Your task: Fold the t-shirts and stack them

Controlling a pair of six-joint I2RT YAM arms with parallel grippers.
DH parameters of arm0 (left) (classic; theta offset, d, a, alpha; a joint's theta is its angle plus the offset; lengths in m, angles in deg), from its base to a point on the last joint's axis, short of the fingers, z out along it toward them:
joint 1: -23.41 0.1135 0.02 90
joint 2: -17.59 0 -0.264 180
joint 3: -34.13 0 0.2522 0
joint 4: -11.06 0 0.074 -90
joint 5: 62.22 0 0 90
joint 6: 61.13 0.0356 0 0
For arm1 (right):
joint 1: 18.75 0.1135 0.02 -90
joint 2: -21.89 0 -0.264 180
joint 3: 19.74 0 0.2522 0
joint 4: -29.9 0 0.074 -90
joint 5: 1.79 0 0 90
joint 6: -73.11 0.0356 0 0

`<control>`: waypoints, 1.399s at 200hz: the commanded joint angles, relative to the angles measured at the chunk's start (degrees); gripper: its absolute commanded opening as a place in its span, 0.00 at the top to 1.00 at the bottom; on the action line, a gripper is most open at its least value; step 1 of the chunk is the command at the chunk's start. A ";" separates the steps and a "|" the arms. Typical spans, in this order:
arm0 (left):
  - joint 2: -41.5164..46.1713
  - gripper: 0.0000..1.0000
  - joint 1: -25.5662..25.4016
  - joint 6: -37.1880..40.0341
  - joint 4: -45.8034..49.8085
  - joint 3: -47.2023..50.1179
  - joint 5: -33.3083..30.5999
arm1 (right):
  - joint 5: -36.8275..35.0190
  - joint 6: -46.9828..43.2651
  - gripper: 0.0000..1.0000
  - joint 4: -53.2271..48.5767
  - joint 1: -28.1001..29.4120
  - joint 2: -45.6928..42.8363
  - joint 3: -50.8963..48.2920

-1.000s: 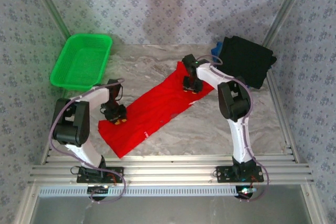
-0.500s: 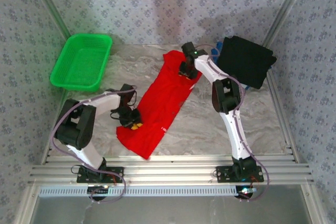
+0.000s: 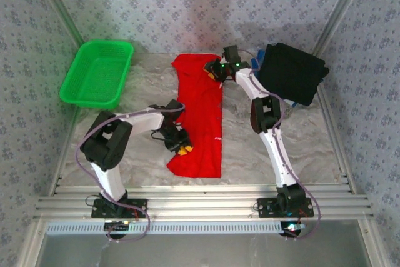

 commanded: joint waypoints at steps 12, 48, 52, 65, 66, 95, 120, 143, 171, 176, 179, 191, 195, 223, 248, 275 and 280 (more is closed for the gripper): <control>4.48 0.74 -2.42 -2.76 2.62 -1.24 -0.72 | 6.81 1.88 0.51 3.38 -1.33 -1.81 4.39; 18.45 0.65 -3.08 -5.00 10.32 0.30 -6.43 | 11.23 -3.47 0.45 -1.52 -1.85 -14.94 -3.31; 20.15 0.63 -3.10 -5.49 10.73 0.90 -7.01 | 11.24 -4.09 0.44 -1.91 -1.83 -16.33 -4.87; 25.51 0.59 -3.06 -7.26 11.45 3.63 -8.55 | 11.09 -7.79 0.43 -4.71 -1.73 -24.65 -12.16; 25.90 0.59 -3.10 -7.37 11.50 3.84 -8.65 | 11.07 -8.14 0.43 -4.99 -1.73 -25.28 -12.73; 34.61 0.41 -2.06 -9.51 9.65 12.32 -12.87 | 9.65 -16.13 0.40 -13.90 -1.06 -43.05 -33.76; 37.94 0.25 -1.70 -9.81 -2.44 20.58 -12.89 | 10.04 -20.41 0.36 -14.63 1.44 -61.77 -60.58; 38.30 0.24 -1.37 -9.21 -11.47 27.15 -11.45 | 11.73 -17.40 0.34 -10.15 6.25 -75.88 -83.92; 36.96 0.25 -0.99 -7.28 -15.74 30.21 -11.83 | 13.17 -13.07 0.32 -4.09 12.21 -84.97 -101.82; 36.39 0.25 -1.02 -6.95 -16.29 30.20 -11.87 | 13.17 -13.12 0.32 -3.78 12.61 -85.60 -103.35; 35.98 0.26 -0.95 -6.69 -16.49 30.22 -11.86 | 13.28 -13.26 0.32 -3.78 12.68 -85.87 -104.23; 34.26 0.26 -1.12 -6.14 -18.61 30.63 -11.41 | 14.84 -15.22 0.31 -5.35 12.21 -85.46 -105.97; 33.72 0.27 -1.13 -6.31 -19.43 30.85 -11.22 | 15.01 -16.30 0.31 -6.27 12.16 -85.05 -106.22; 30.17 0.30 -2.15 -6.87 -21.91 31.61 -10.42 | 15.10 -18.51 0.31 -8.84 13.19 -82.31 -108.75; 28.20 0.32 -3.58 -7.03 -21.14 31.56 -10.77 | 15.15 -18.33 0.30 -5.08 14.89 -81.13 -112.01; 26.84 0.36 -5.17 -7.52 -20.03 31.51 -11.20 | 14.80 -18.51 0.30 -3.94 17.50 -78.22 -111.67; 26.77 0.36 -5.52 -7.80 -20.27 31.70 -11.21 | 14.63 -18.52 0.30 -3.68 17.88 -77.70 -111.66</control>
